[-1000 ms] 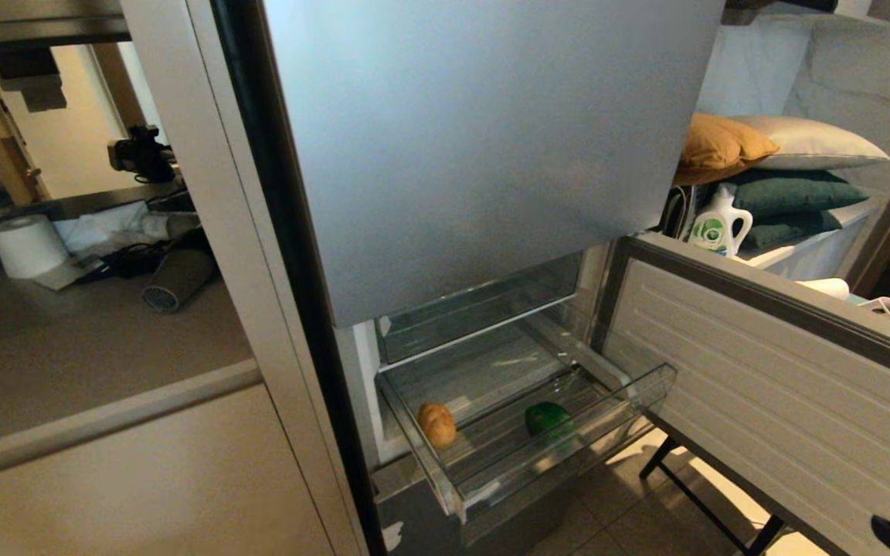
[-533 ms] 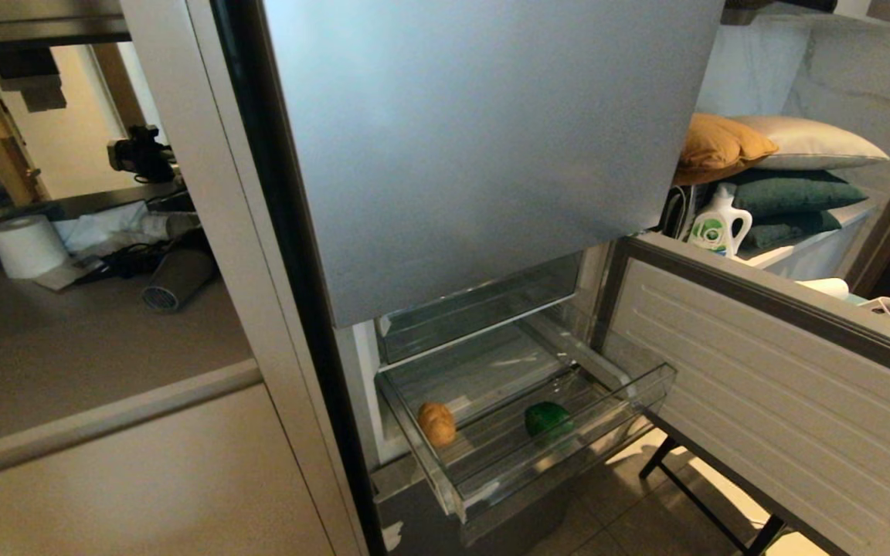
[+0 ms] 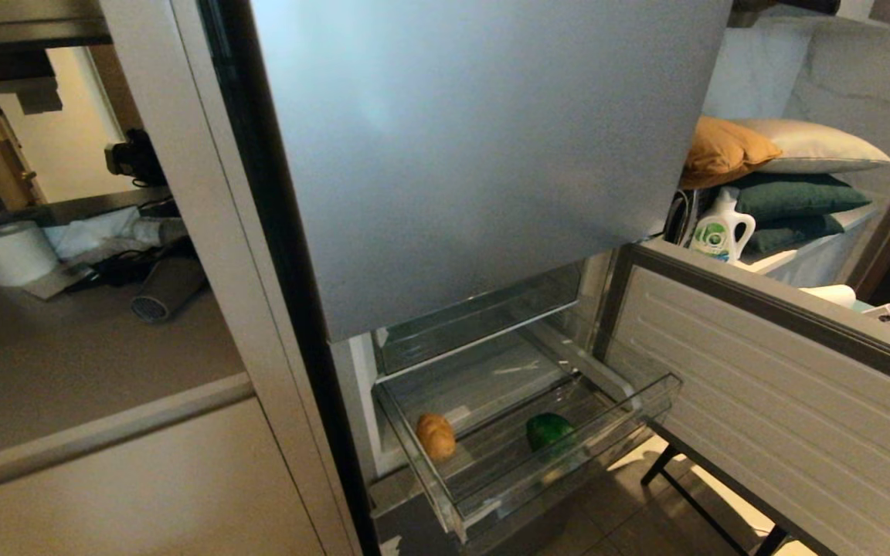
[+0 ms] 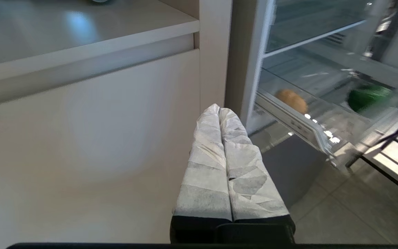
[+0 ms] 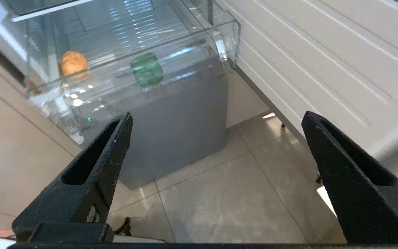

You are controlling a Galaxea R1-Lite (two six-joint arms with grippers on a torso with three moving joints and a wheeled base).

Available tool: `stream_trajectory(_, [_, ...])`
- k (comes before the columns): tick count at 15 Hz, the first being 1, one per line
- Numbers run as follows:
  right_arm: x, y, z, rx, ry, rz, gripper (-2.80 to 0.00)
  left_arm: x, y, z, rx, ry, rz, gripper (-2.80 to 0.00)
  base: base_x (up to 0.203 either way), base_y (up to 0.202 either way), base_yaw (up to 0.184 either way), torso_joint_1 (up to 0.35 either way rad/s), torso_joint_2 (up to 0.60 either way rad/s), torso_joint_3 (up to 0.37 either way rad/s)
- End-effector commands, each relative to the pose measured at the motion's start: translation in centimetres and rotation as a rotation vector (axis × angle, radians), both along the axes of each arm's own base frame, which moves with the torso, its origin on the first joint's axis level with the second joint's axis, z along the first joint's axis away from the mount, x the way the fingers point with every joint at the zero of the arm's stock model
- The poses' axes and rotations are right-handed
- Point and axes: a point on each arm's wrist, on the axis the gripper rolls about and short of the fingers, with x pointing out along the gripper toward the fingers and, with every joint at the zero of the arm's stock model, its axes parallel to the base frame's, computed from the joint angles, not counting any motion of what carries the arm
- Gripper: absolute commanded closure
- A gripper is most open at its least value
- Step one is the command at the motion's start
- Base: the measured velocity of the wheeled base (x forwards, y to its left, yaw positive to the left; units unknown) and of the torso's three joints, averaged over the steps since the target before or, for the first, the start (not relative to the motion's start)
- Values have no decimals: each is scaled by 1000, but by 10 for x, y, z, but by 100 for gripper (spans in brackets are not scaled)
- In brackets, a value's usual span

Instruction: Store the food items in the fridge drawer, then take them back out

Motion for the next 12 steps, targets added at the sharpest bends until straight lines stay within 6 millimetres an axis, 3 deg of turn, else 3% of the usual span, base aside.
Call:
stream_trajectory(1, [1,1,-1,-3,13,6,-280,1,0,-3,-1,11,-1,0,195,0,1,27,2,-12])
stream_trajectory(7, [6,4,3,4,47,79,-280,1,0,-3,-1,11,-1,0,187,0,-1,8,3,-1])
stream_trajectory(10, [14,9,16,7,79,126,-280,1,0,-3,-1,11,-1,0,19,0,-1,0,11,5])
stream_trajectory(12, [29,16,28,-8,147,146,-280,1,0,-3,-1,11,-1,0,0,0,0,0,0,0])
